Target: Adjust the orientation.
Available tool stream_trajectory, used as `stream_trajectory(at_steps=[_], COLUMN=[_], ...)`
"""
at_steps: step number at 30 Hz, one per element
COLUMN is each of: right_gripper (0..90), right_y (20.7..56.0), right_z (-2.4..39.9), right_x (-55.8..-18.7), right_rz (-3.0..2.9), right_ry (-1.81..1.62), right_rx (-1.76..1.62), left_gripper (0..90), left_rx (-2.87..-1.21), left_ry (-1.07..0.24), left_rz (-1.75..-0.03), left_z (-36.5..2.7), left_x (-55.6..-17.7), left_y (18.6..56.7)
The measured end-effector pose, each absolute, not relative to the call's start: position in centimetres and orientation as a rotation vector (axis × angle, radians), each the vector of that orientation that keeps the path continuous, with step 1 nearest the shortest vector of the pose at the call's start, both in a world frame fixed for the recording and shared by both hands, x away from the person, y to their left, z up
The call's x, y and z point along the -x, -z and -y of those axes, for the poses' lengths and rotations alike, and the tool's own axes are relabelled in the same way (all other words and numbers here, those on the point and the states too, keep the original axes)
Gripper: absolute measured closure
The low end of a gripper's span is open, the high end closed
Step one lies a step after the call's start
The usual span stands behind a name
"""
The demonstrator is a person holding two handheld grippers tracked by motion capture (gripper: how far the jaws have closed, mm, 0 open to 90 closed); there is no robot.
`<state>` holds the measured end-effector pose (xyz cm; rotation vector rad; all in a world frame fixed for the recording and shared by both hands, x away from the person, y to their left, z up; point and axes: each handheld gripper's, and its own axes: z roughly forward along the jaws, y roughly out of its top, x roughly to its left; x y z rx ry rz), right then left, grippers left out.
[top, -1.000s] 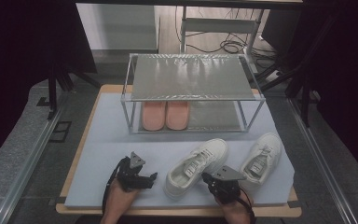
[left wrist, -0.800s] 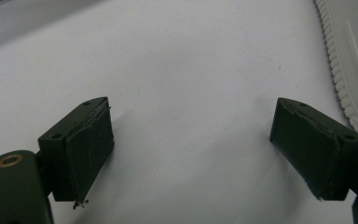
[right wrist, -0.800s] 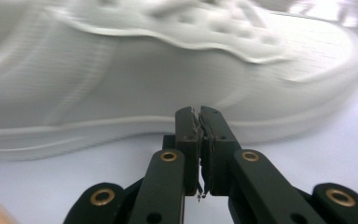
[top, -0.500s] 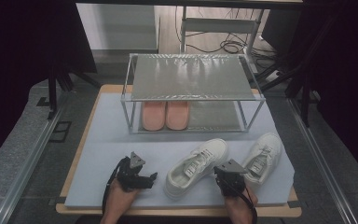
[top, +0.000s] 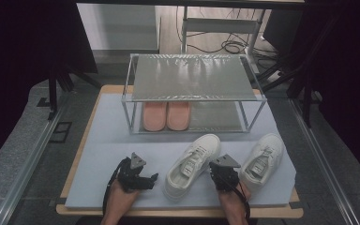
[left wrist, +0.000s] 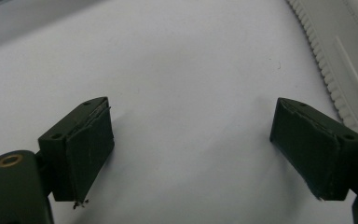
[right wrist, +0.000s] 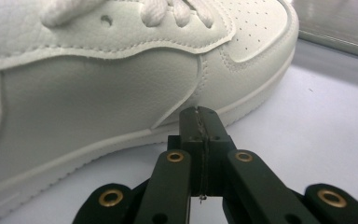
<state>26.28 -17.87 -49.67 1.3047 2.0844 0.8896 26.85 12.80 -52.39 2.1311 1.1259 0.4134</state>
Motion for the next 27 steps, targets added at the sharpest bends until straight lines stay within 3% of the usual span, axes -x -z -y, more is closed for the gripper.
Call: stream_trajectory(at_steps=[17,27], right_gripper=[90.0,87.3], right_y=[50.1,48.6], right_z=[15.4,16.5], right_x=[-29.2,-28.1], right_rz=[-2.165,-2.224], right_ry=[-1.002,-1.144], right_rx=[-1.249,-1.231], left_gripper=[13.7,14.2], left_rx=[-2.128,-2.129], left_ry=[-0.413,-0.413], left_rz=[-1.125,-1.124], left_z=[-12.8,-12.9], left_x=[-26.8,-26.8], left_y=[52.4,52.4])
